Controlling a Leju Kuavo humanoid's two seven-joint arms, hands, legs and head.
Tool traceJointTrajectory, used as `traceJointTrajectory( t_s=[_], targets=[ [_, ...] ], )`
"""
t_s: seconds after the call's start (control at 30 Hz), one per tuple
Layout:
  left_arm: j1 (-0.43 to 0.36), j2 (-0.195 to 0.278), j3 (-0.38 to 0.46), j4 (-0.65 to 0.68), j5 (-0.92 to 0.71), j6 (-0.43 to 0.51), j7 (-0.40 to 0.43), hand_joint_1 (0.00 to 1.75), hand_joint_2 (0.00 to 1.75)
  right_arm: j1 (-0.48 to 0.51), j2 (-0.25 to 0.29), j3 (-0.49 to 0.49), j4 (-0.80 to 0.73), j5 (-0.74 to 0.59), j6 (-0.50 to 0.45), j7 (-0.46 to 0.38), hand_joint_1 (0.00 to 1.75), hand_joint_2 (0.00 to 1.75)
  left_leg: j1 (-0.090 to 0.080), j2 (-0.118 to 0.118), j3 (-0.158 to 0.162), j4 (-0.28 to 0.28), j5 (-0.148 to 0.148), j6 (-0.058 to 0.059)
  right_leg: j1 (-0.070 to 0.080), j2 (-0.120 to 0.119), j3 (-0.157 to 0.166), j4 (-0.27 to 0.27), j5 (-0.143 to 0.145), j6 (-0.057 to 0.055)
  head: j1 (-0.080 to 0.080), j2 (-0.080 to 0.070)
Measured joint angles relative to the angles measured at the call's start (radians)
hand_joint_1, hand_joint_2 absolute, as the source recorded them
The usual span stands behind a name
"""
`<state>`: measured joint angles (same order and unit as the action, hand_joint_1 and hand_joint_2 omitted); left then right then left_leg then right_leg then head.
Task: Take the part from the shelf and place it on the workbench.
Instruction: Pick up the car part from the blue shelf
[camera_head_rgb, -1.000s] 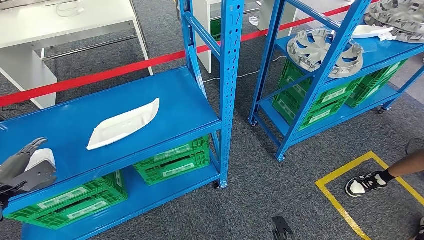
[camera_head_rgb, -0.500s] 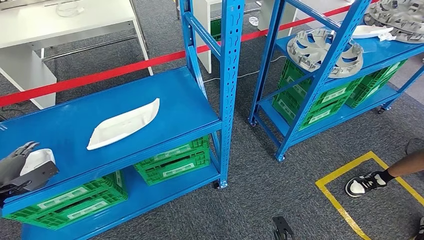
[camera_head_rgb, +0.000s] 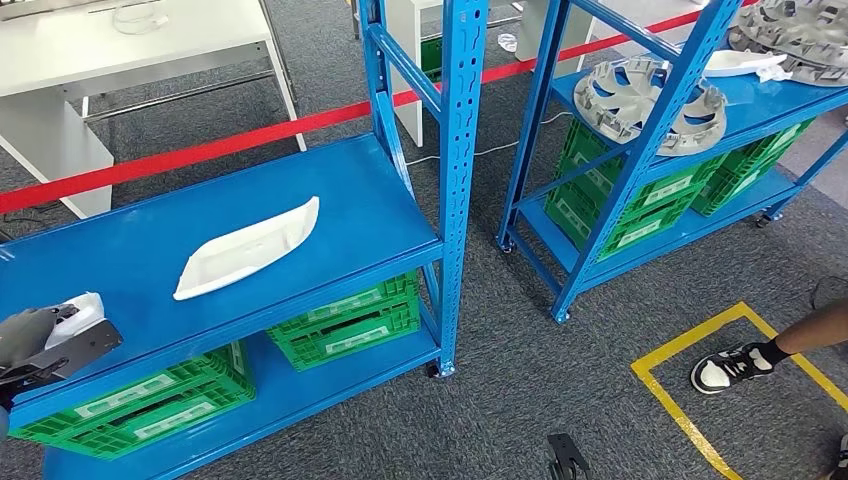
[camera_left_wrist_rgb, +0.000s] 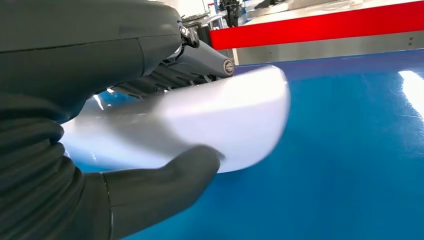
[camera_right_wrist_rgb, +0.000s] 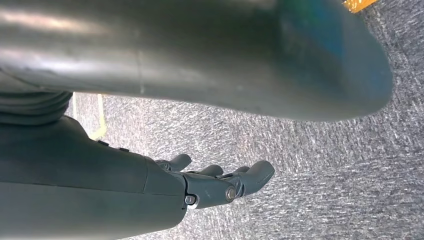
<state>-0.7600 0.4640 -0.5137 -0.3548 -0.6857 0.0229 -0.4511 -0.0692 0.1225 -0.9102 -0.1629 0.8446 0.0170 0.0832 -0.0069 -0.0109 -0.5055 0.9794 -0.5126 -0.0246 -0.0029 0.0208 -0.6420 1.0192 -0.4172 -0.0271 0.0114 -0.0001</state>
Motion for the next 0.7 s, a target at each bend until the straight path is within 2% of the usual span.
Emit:
traceJointTrajectory(
  t_s=[0.5, 0.6, 0.7],
  targets=[
    [0.002, -0.004, 0.0, 0.001, -0.009, 0.056, 0.009, 1.75, 1.75, 0.0, 0.0, -0.001, 0.0, 0.0, 0.004, -0.009, 0.0, 0.0, 0.0, 0.0, -0.004, 0.0, -0.002, 0.001, 0.0, 0.0, 0.003, 0.0, -0.002, 0.001, 0.0, 0.0],
    [0.014, -0.008, 0.0, -0.002, -0.014, 0.114, 0.0, 1.75, 1.75, 0.0, 0.0, -0.001, 0.0, 0.0, 0.004, -0.01, 0.0, 0.0, 0.0, 0.0, -0.004, 0.0, -0.002, 0.001, 0.0, 0.0, 0.003, 0.0, -0.002, 0.001, 0.0, 0.0],
    [0.037, -0.014, 0.003, -0.014, 0.015, 0.252, -0.036, 1.75, 1.75, 0.0, 0.0, -0.003, 0.0, 0.001, 0.002, -0.01, 0.0, 0.0, 0.0, 0.0, 0.001, 0.0, -0.002, 0.0, 0.0, 0.0, 0.002, 0.0, -0.001, 0.001, 0.0, 0.0]
  ],
)
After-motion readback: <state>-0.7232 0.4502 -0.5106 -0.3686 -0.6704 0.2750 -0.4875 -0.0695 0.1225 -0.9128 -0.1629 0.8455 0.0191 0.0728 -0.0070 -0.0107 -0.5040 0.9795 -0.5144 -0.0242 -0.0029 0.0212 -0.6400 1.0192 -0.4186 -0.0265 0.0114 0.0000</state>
